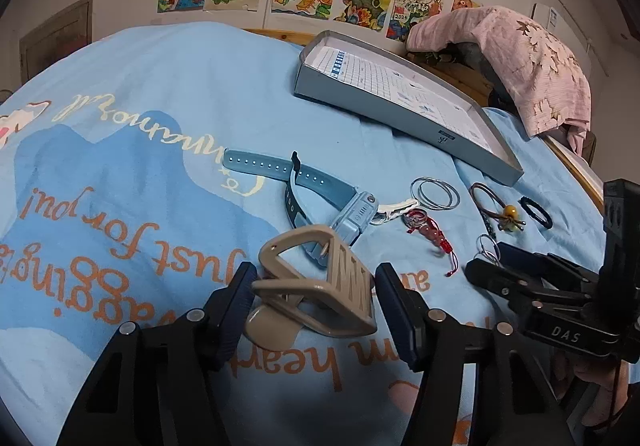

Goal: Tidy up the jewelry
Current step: 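Grasp the beige plastic clip with the left tool while the right tool grasps a silver ring, then carry the beige clip and silver ring into the grey tray while both tools open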

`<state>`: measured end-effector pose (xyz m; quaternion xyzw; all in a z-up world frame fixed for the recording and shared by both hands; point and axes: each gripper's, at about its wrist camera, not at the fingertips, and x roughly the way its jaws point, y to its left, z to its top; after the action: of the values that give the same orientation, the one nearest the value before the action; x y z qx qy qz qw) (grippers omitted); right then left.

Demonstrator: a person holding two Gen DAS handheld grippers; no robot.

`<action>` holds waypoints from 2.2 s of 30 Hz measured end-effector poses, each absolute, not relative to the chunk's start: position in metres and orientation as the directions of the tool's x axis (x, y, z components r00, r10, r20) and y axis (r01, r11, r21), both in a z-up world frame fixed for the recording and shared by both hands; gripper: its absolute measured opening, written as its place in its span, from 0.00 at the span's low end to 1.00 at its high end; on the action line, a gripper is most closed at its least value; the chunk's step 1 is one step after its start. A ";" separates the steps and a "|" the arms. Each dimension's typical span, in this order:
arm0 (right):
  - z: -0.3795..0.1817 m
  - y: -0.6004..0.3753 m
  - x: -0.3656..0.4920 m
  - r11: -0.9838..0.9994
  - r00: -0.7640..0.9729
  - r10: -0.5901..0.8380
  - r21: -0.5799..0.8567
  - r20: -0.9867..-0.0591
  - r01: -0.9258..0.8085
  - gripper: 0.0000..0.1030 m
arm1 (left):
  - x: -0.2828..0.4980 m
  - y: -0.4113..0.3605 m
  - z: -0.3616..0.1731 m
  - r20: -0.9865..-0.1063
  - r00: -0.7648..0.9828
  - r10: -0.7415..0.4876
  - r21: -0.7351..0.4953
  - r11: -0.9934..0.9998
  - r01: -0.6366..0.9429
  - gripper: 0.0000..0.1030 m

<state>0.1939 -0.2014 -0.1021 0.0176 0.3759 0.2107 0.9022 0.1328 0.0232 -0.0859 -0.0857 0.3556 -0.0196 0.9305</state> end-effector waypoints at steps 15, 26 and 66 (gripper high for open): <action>-0.104 -0.197 0.196 0.907 0.610 0.397 0.192 -0.686 -0.374 0.26 | 0.128 0.019 -0.082 -0.636 0.753 -0.168 -0.212 0.976 0.039 0.50; -0.083 -0.205 0.183 0.898 0.653 0.423 0.193 -0.628 -0.395 0.25 | 0.135 0.008 -0.064 -0.614 0.755 -0.230 -0.229 0.967 0.109 0.50; -0.075 -0.233 0.372 0.945 0.743 0.326 0.199 -0.585 -0.259 0.26 | 0.359 -0.017 -0.038 -0.513 0.813 -0.276 -0.316 0.941 0.120 0.49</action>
<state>0.3723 -0.2327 -0.0748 0.0524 0.3225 0.1569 0.9320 0.3590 -0.0168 -0.0376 -0.1357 0.2873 -0.1053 0.9423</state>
